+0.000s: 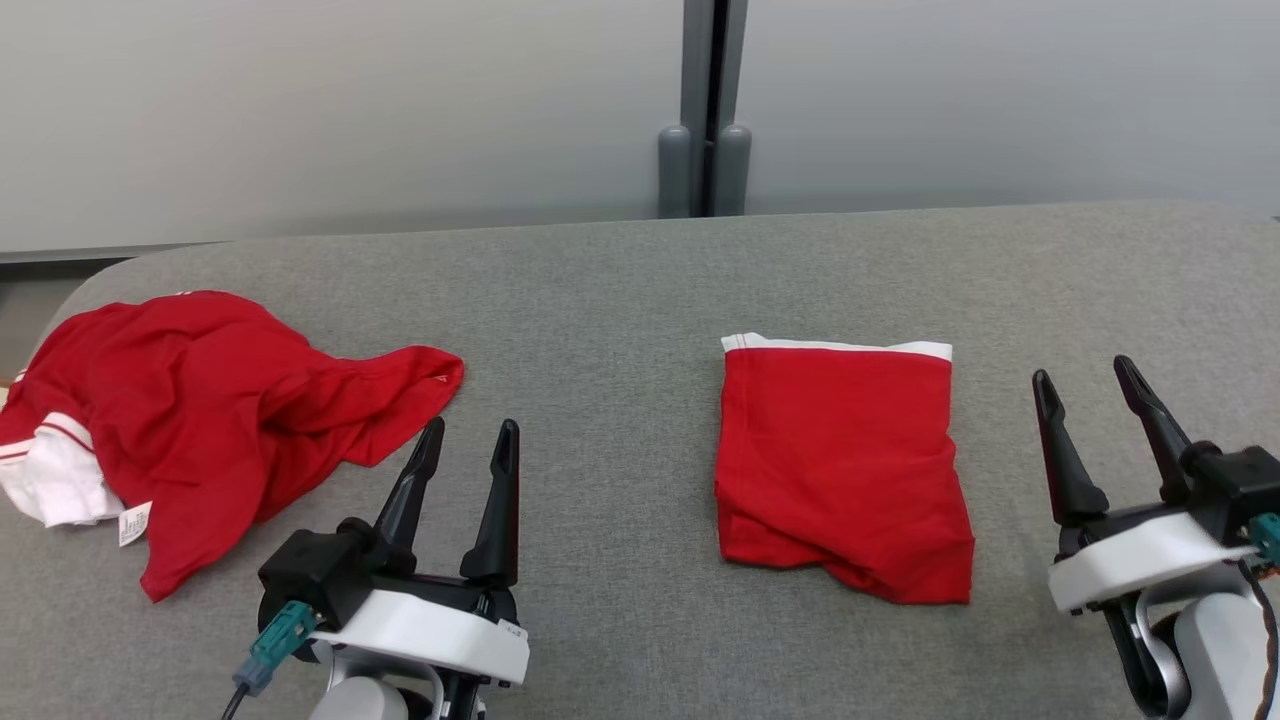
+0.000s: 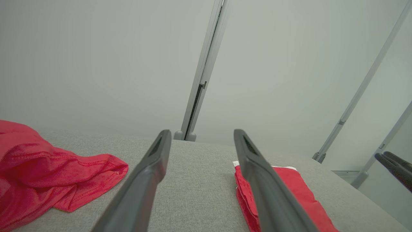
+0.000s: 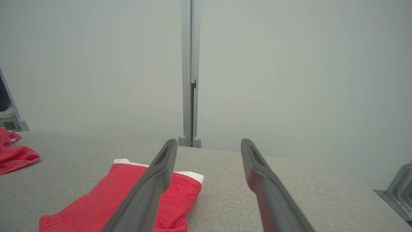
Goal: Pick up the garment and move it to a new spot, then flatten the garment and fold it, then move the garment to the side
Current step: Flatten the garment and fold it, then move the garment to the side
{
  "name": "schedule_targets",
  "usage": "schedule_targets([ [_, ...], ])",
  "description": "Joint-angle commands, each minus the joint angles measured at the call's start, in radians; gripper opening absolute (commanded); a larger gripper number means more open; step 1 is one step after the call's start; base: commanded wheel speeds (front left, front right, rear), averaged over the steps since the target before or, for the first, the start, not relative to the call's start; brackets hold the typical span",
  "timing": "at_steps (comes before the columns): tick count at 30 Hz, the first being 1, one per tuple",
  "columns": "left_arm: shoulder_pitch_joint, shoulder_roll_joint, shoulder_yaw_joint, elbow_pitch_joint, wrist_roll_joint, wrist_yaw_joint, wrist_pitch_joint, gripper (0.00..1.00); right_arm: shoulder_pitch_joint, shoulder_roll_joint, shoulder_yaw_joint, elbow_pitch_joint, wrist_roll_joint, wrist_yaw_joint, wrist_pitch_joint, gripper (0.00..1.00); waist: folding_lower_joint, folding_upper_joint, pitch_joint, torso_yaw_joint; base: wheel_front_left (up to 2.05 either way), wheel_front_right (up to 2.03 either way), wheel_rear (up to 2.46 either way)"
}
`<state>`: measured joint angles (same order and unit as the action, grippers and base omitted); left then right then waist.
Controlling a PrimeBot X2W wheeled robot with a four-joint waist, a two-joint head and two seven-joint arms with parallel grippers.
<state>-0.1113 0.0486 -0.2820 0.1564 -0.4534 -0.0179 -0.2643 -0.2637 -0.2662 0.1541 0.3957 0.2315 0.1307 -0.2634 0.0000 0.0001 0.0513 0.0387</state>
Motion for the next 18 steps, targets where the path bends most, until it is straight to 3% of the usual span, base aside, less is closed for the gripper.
schedule_targets([
  [1,-0.009,0.004,0.005,0.001,0.015,-0.004,0.000,1.00,0.026,0.010,-0.014,-0.012,-0.012,0.000,-0.001,1.00,0.0000,-0.0001,0.002,-0.016,0.00,0.00,0.00],
  [10,0.023,0.004,0.016,0.030,0.092,0.002,0.000,1.00,0.141,0.103,-0.126,-0.092,-0.122,0.000,-0.001,1.00,0.0000,-0.0001,0.000,-0.045,0.00,0.00,0.00],
  [18,0.027,0.004,0.018,0.022,0.089,0.010,0.000,1.00,0.144,0.117,-0.136,-0.098,-0.133,0.000,-0.001,1.00,0.0000,-0.0001,0.000,-0.044,0.00,0.00,0.00],
])
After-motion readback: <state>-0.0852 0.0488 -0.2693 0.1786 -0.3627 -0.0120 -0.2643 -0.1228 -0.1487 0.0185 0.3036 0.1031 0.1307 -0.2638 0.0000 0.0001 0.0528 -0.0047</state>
